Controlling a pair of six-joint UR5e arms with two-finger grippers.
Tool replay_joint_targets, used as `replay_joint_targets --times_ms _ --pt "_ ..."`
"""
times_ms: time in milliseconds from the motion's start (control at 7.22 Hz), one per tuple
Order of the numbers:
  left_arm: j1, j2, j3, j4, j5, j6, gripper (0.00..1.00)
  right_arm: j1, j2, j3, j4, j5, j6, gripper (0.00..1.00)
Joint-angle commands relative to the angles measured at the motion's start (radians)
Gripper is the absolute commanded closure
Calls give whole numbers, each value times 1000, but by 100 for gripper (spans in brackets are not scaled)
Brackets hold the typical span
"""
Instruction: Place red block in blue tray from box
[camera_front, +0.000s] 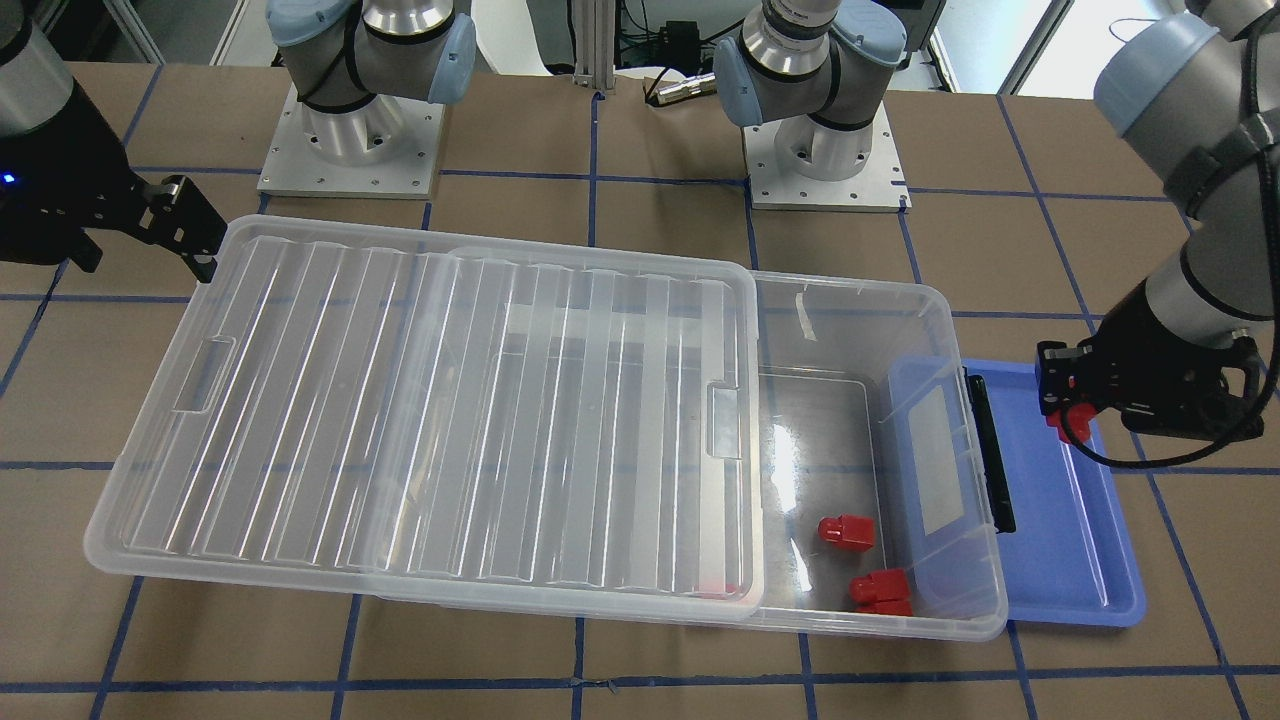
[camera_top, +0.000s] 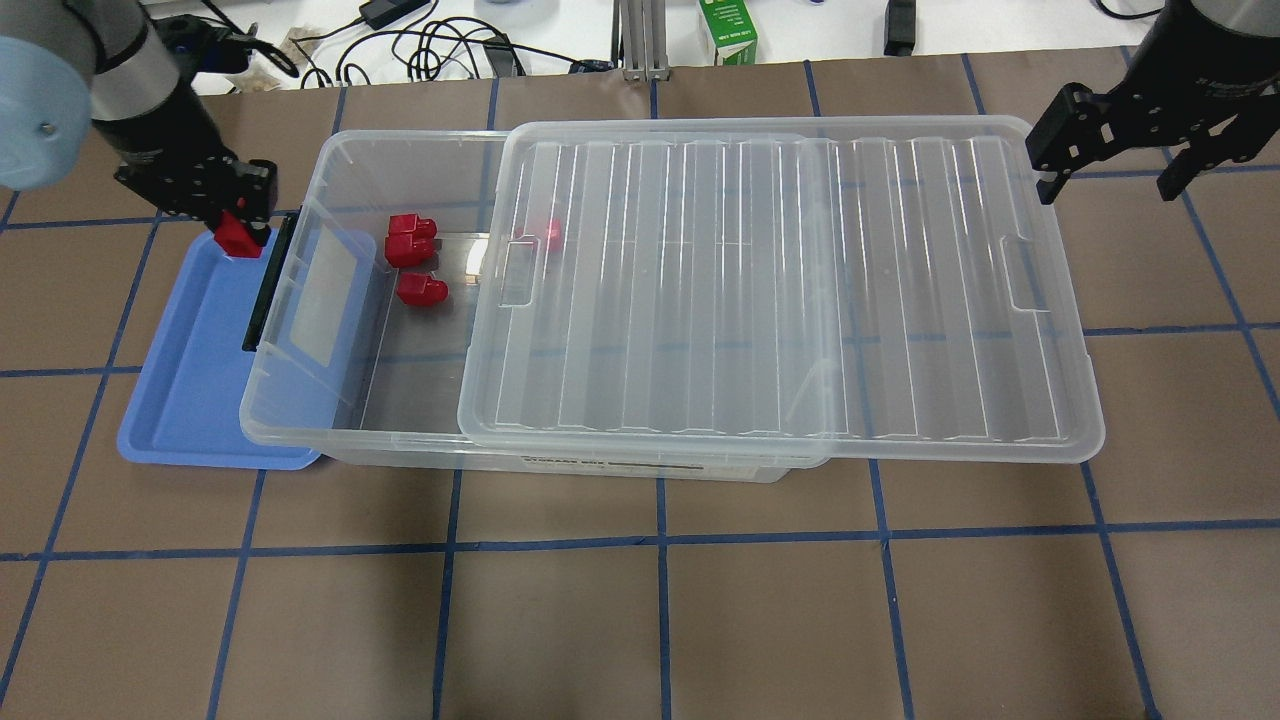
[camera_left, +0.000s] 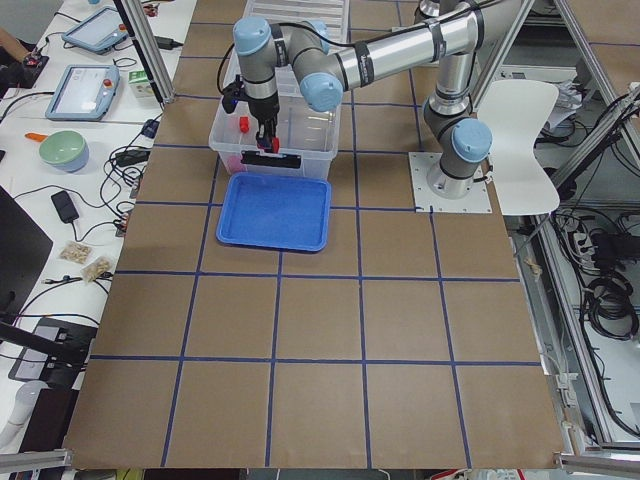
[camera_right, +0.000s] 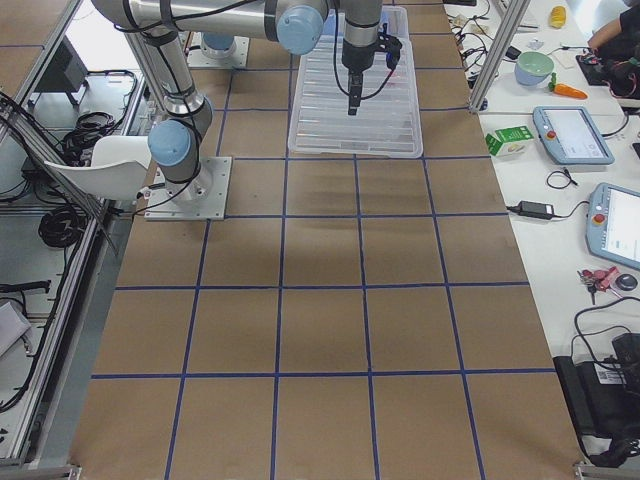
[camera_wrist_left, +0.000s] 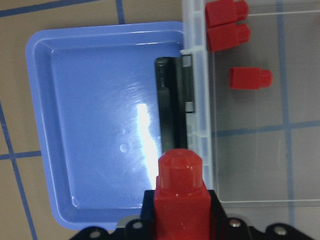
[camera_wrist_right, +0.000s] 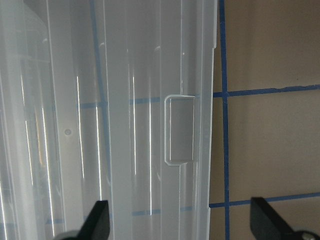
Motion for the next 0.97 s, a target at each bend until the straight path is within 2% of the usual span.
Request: replay_joint_targets --times_ms 0,277,415,554,692,831 --pt "98 -79 -59 128 -90 134 100 -38 36 50 -15 -84 -33 0" --pt "117 -162 -146 333 -112 163 100 -136 54 61 -24 -86 -146 0" --pt "117 -182 -149 337 -112 163 100 -168 59 72 -35 -83 -151 0" --pt "120 -207 -157 340 -111 163 100 -172 86 96 -99 -85 -154 0" --pt "120 -228 -156 342 -106 164 84 -173 117 130 -165 -85 -154 0" --pt "121 -232 -156 342 -104 164 60 -170 117 155 -188 -82 -151 0"
